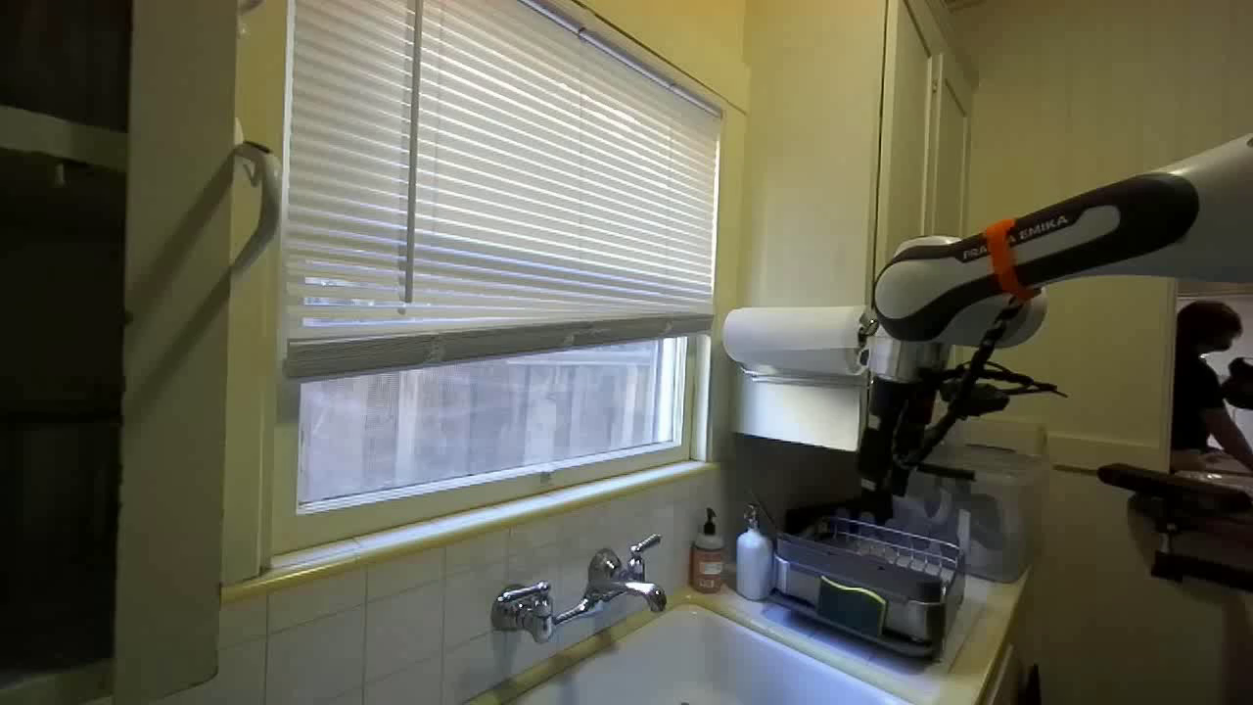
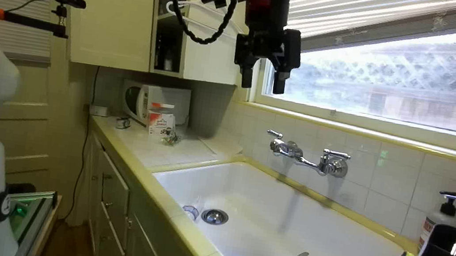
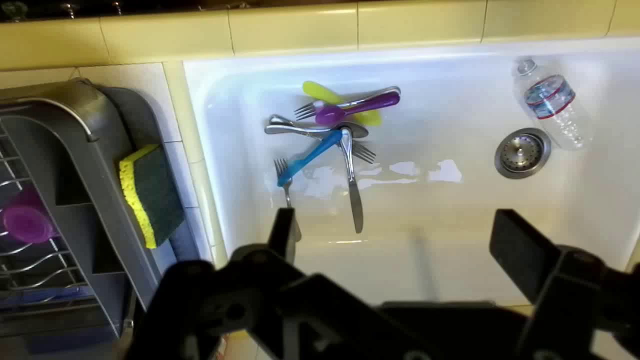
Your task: Put the silver butter knife from the dishrack in the sink.
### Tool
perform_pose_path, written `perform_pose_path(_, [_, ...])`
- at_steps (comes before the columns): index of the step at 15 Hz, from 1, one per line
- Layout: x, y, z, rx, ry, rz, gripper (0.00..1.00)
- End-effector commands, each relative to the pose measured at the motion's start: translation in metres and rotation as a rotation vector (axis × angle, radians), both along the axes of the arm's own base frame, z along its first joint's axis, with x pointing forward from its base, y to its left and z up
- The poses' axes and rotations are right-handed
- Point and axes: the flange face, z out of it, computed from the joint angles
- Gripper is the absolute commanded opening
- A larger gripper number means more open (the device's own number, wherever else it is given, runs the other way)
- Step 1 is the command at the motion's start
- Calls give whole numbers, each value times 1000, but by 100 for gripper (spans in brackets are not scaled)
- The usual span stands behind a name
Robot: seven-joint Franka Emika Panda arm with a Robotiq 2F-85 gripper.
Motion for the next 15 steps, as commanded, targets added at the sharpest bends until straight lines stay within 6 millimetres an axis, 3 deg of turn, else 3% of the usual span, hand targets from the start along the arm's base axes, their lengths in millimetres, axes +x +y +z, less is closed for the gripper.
perform_pose_path(1, [0, 0, 0, 0, 1, 0, 100])
perform_pose_path(6, [0, 0, 0, 0, 1, 0, 100])
perform_pose_path(7, [9, 0, 2, 0, -35, -70, 100])
perform_pose_path(13, [134, -3, 25, -213, -370, -134, 100])
perform_pose_path(15, [173, -8, 19, -314, -430, -138, 100])
